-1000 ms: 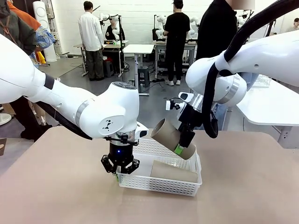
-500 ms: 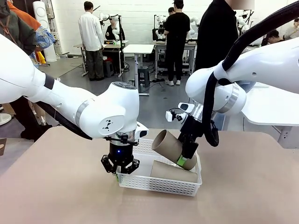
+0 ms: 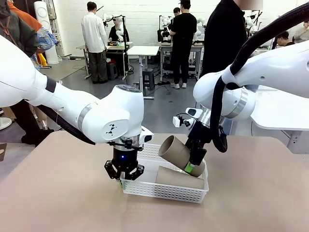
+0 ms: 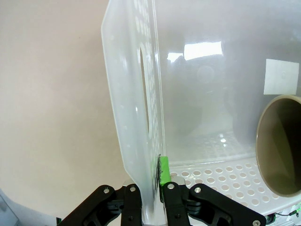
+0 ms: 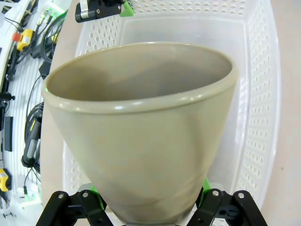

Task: Clean and organize the cups into the basket.
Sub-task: Pick up the Reusable plastic cup from the right side of the table and stack it inside the Organizing basket in the center of the table.

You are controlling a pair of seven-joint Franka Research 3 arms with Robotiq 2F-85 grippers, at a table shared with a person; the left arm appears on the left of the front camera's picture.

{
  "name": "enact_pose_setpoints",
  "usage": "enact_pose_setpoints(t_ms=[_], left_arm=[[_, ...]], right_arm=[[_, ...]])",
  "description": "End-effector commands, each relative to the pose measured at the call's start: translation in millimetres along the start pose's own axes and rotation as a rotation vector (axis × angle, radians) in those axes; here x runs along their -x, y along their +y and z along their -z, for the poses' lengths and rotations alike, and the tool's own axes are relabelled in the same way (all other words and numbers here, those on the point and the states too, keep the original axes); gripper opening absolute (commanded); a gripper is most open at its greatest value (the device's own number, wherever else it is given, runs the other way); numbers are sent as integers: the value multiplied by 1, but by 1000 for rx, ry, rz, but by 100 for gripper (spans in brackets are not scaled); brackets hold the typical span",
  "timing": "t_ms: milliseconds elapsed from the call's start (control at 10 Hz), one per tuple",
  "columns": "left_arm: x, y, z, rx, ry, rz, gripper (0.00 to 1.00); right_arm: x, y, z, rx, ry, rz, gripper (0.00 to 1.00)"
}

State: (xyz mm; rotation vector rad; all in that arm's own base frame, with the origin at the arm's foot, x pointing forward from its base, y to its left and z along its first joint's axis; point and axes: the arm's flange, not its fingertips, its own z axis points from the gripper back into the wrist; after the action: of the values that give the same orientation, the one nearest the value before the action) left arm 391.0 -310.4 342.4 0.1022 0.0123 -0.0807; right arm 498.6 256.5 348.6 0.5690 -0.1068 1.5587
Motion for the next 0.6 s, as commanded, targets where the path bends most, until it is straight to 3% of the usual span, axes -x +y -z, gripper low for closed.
enact_pose_setpoints(t_ms=[0,300,500], left_arm=[[1,0,2,-9,6,-2,0],[1,0,2,-9,6,-2,0],[1,0,2,-9,6,-2,0]], right_arm=[[1,-11,7,5,-40,-25,81],[2,-22,15,-8,-29,-32,81],[2,-22,16,-11,-36,-32,100]])
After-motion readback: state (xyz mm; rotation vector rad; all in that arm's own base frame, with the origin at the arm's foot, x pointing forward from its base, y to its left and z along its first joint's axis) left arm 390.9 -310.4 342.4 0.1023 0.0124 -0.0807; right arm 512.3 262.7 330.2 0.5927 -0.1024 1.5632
